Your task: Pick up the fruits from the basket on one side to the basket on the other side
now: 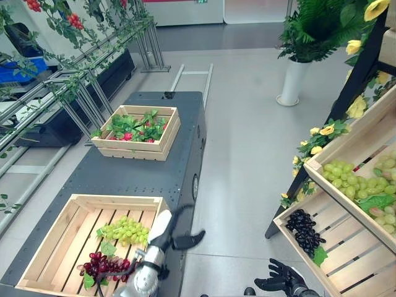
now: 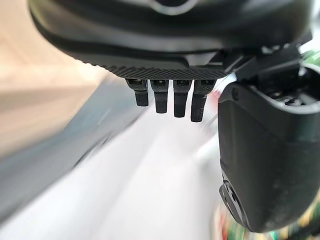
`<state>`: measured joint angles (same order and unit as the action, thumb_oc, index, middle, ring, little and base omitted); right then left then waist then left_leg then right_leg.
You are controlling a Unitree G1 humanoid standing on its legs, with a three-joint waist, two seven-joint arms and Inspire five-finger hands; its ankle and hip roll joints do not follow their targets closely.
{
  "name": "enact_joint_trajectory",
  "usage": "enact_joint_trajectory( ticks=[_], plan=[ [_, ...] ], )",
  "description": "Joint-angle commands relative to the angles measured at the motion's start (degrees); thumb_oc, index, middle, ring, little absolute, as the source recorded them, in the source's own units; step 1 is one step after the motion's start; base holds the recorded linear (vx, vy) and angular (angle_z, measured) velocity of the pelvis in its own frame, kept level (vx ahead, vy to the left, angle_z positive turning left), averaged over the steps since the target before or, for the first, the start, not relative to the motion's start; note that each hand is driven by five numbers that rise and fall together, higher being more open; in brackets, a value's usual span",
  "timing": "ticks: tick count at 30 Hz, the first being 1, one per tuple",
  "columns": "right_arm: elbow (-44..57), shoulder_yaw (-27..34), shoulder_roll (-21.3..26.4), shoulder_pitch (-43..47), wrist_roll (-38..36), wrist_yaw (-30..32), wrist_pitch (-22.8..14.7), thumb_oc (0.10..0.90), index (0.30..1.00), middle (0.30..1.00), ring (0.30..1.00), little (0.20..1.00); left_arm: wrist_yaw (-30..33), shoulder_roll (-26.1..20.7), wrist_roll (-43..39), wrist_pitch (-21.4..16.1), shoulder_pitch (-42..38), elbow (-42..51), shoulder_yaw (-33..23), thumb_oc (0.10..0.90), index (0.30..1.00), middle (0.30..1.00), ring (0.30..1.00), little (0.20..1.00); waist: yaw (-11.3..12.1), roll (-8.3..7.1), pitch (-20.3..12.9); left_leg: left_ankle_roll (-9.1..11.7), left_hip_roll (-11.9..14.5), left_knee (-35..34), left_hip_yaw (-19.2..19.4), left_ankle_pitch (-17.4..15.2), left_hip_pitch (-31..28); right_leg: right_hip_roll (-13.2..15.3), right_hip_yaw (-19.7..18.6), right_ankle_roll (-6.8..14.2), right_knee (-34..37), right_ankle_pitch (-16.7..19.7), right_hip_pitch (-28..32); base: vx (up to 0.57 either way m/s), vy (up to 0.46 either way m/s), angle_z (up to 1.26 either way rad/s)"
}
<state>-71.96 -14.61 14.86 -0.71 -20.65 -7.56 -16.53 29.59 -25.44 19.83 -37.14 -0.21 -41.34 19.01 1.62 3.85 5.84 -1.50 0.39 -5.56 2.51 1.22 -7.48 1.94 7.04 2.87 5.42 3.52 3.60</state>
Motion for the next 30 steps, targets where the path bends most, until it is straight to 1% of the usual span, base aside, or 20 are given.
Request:
enact_joint_trajectory(
  ticks=[1, 2, 4, 6, 9, 11, 12, 14, 15, 16, 17, 18, 19, 21, 22, 24, 27, 28, 29, 30],
  plan=[
    [1.37, 0.56, -0.43, 3.52, -0.34, 1.08, -3.28, 0.800, 0.900, 0.900, 0.900, 0.900, 6.26, -4.97, 1.04, -4.45, -6.96, 4.06, -4.96, 0.800, 0.900, 0.900, 0.900, 0.900, 1.38, -1.42, 1.09, -2.08, -4.95, 0.56, -1.16, -3.30, 1.82, -0.91, 1.70, -1.18, -0.42, -3.28, 2.38, -0.02, 0.047, 0.19],
    [1.74, 0.50, -0.29, 3.29, 0.22, 0.96, -3.52, 0.800, 0.900, 0.900, 0.900, 0.900, 7.37, -6.21, 1.54, -4.18, -6.66, 5.38, -6.04, 0.800, 0.900, 0.900, 0.900, 0.900, 1.67, -1.34, 1.25, -2.08, -5.13, 0.56, -1.67, -3.14, 2.02, -0.85, 2.02, -1.27, -0.42, -3.32, 2.35, -0.01, 0.044, 0.24],
    [2.14, 0.38, -0.01, 3.16, 1.08, 0.88, -3.68, 0.800, 0.900, 0.900, 0.900, 0.900, 6.59, -7.82, -1.09, -3.93, -6.57, 7.15, -7.64, 0.800, 0.900, 0.900, 0.900, 0.900, 1.95, -1.31, 1.39, -2.02, -5.26, 0.56, -2.11, -3.02, 2.30, -0.74, 2.48, -1.36, -0.42, -3.46, 2.25, -0.02, 0.039, 0.17],
    [2.83, -0.51, 0.48, 3.05, 2.40, 1.37, -3.83, 0.800, 0.900, 0.900, 0.900, 0.900, 6.05, -9.75, -4.34, -2.50, -6.99, 9.41, -10.08, 0.800, 0.900, 0.900, 0.900, 0.900, 2.54, -1.19, 1.59, -1.95, -5.47, 0.56, -2.71, -2.79, 2.81, -0.51, 3.32, -1.47, -0.42, -3.66, 2.02, -0.03, 0.032, 0.15],
    [3.62, -1.35, 0.90, 3.06, 2.18, 1.85, -3.31, 0.800, 0.900, 0.900, 0.900, 0.900, 7.56, -12.36, -3.66, 0.96, -7.31, 10.24, -13.06, 0.800, 0.900, 0.900, 0.900, 0.900, 3.44, -1.17, 1.71, -1.82, -5.68, 0.56, -3.79, -2.44, 3.12, -0.28, 4.35, -1.53, -0.42, -3.78, 2.02, 0.00, 0.015, 0.21],
    [4.34, -1.92, 1.07, 2.99, 1.85, 1.94, -3.32, 0.800, 0.900, 0.900, 0.900, 0.900, 10.43, -14.79, 0.21, 4.31, -6.96, 8.25, -14.63, 0.800, 0.900, 0.900, 0.900, 0.900, 4.01, -1.18, 1.68, -1.73, -5.69, 0.56, -4.44, -2.20, 2.99, -0.17, 5.09, -1.59, -0.64, -4.05, 2.25, 0.02, 0.016, 0.29],
    [4.38, -1.95, 1.08, 3.00, 1.82, 1.94, -3.30, 0.800, 0.900, 0.900, 0.900, 0.900, 10.48, -14.96, 0.31, 4.39, -6.92, 8.12, -14.70, 0.800, 0.900, 0.900, 0.900, 0.900, 4.02, -1.19, 1.68, -1.73, -5.69, 0.56, -4.47, -2.19, 2.99, -0.16, 5.15, -1.59, -0.69, -4.09, 2.25, 0.02, 0.021, 0.19],
    [4.49, -2.27, 1.16, 3.18, 1.52, 1.54, -3.52, 0.800, 0.900, 0.900, 0.900, 0.900, 11.23, -16.93, 1.39, 8.25, -6.61, 5.95, -15.41, 0.800, 0.900, 0.900, 0.900, 0.900, 4.54, -1.07, 1.77, -1.77, -5.52, 0.71, -4.76, -1.86, 2.97, 0.07, 6.07, -1.79, -2.82, -5.23, 1.81, 0.01, 0.037, 0.09],
    [4.53, -2.36, 1.11, 3.25, 1.38, 1.40, -3.60, 0.800, 0.900, 0.900, 0.900, 0.900, 11.15, -17.38, 1.60, 8.89, -6.72, 4.75, -15.67, 0.800, 0.900, 0.900, 0.900, 0.900, 4.70, -1.04, 2.02, -1.85, -5.44, 1.70, -4.77, -2.05, 3.37, 0.34, 6.59, -1.88, -4.60, -5.96, 1.25, -0.02, 0.060, 0.10],
    [4.58, -2.47, 1.26, 3.45, 1.47, 1.11, -3.66, 0.800, 0.900, 0.900, 0.900, 0.900, 11.47, -18.09, 2.77, 10.07, -7.04, 2.19, -15.70, 0.800, 0.900, 0.900, 0.900, 0.900, 4.89, -0.99, 2.88, -1.90, -5.45, 5.44, -4.89, -2.87, 4.95, 0.93, 7.50, -2.28, -8.42, -7.37, -0.16, -0.03, 0.043, 0.08],
    [4.61, -2.47, 1.29, 3.50, 1.47, 1.10, -3.62, 0.800, 0.900, 0.900, 0.900, 0.900, 11.45, -18.10, 2.92, 10.26, -7.10, 1.96, -15.64, 0.800, 0.900, 0.900, 0.900, 0.900, 4.88, -1.00, 2.96, -1.90, -5.48, 6.02, -4.92, -3.02, 5.27, 1.03, 7.59, -2.32, -8.93, -7.55, -0.43, -0.05, 0.065, 0.13],
    [4.66, -2.51, 1.74, 4.01, 2.01, 0.92, -3.27, 0.800, 0.900, 0.900, 0.900, 0.900, 12.73, -18.13, 4.90, 10.98, -7.19, 0.47, -15.29, 0.800, 0.900, 0.900, 0.900, 0.900, 4.99, -0.91, 4.04, -1.81, -5.55, 8.99, -4.88, -3.55, 6.72, 1.48, 8.12, -2.71, -11.24, -8.11, -1.53, -0.08, 0.096, 0.14],
    [4.43, -2.76, 2.69, 4.67, 2.54, 0.74, -3.07, 0.800, 0.900, 0.900, 0.900, 0.900, 12.91, -18.25, 4.63, 12.28, -7.08, -0.49, -14.64, 0.800, 0.900, 0.900, 0.900, 0.900, 5.09, -0.58, 5.18, -1.72, -5.68, 11.25, -4.81, -3.80, 8.13, 1.76, 8.41, -3.17, -13.00, -8.54, -2.56, -0.10, 0.126, 0.18],
    [4.15, -2.85, 3.55, 5.27, 2.99, 0.49, -3.20, 0.800, 0.900, 0.900, 0.900, 0.900, 12.90, -18.22, 2.71, 12.65, -6.93, -0.82, -14.41, 0.800, 0.900, 0.900, 0.900, 0.900, 5.20, -0.17, 6.10, -1.55, -5.79, 12.46, -4.96, -3.81, 9.22, 1.90, 8.60, -3.51, -14.23, -9.02, -3.34, -0.11, 0.122, 0.20],
    [4.00, -3.05, 4.47, 6.24, 3.57, 0.03, -3.32, 0.800, 0.900, 0.900, 0.900, 0.900, 13.32, -18.14, 1.14, 13.00, -7.10, -1.10, -14.46, 0.800, 0.900, 0.900, 0.900, 0.900, 5.54, 0.20, 7.25, -1.39, -5.95, 13.83, -4.95, -3.93, 10.49, 2.10, 9.19, -3.93, -16.16, -10.02, -4.35, -0.14, 0.121, 0.23],
    [4.13, -3.33, 4.95, 7.36, 3.33, -0.02, -3.39, 0.800, 0.900, 0.900, 0.900, 0.900, 13.39, -18.42, 0.66, 13.56, -7.80, -1.21, -14.32, 0.800, 0.900, 0.900, 0.900, 0.900, 6.04, 0.20, 8.43, -1.33, -6.23, 15.42, -5.27, -4.13, 12.16, 2.33, 9.57, -4.26, -18.02, -10.94, -5.58, -0.15, 0.084, 0.16],
    [4.58, -4.79, 5.50, 10.25, 2.32, 0.37, -3.03, 0.800, 0.900, 0.900, 0.900, 0.900, 12.98, -19.50, 0.60, 14.44, -10.02, -1.89, -13.51, 0.800, 0.900, 0.900, 0.900, 0.900, 7.50, -0.17, 11.37, -1.25, -6.59, 20.09, -5.45, -4.49, 16.90, 3.14, 10.55, -4.83, -23.19, -12.51, -9.43, -0.19, 0.048, 0.21],
    [4.54, -5.60, 5.77, 11.90, 1.77, 0.64, -2.77, 0.800, 0.900, 0.900, 0.900, 0.900, 12.17, -20.22, -1.01, 15.01, -11.62, -2.86, -12.81, 0.800, 0.900, 0.900, 0.900, 0.900, 8.12, -0.30, 12.53, -1.18, -6.51, 22.05, -5.33, -4.69, 19.05, 3.49, 11.08, -5.15, -25.34, -13.18, -11.19, -0.18, 0.032, 0.20],
    [4.57, -5.79, 5.83, 12.24, 1.59, 0.76, -2.75, 0.800, 0.900, 0.900, 0.900, 0.900, 11.86, -20.39, -1.41, 15.30, -12.09, -3.20, -12.59, 0.800, 0.900, 0.900, 0.900, 0.900, 8.25, -0.33, 12.82, -1.17, -6.50, 22.60, -5.34, -4.77, 19.57, 3.63, 11.23, -5.22, -25.92, -13.35, -11.57, -0.15, 0.040, 0.22],
    [4.69, -6.30, 5.88, 13.16, 1.53, 0.91, -2.54, 0.800, 0.900, 0.900, 0.900, 0.900, 10.48, -21.07, -1.88, 16.65, -13.47, -4.19, -12.08, 0.800, 0.900, 0.900, 0.900, 0.900, 8.66, -0.39, 13.55, -1.20, -6.38, 24.17, -5.20, -5.00, 21.06, 4.22, 11.83, -5.42, -27.99, -14.00, -12.68, -0.03, 0.016, 0.21]
  ],
)
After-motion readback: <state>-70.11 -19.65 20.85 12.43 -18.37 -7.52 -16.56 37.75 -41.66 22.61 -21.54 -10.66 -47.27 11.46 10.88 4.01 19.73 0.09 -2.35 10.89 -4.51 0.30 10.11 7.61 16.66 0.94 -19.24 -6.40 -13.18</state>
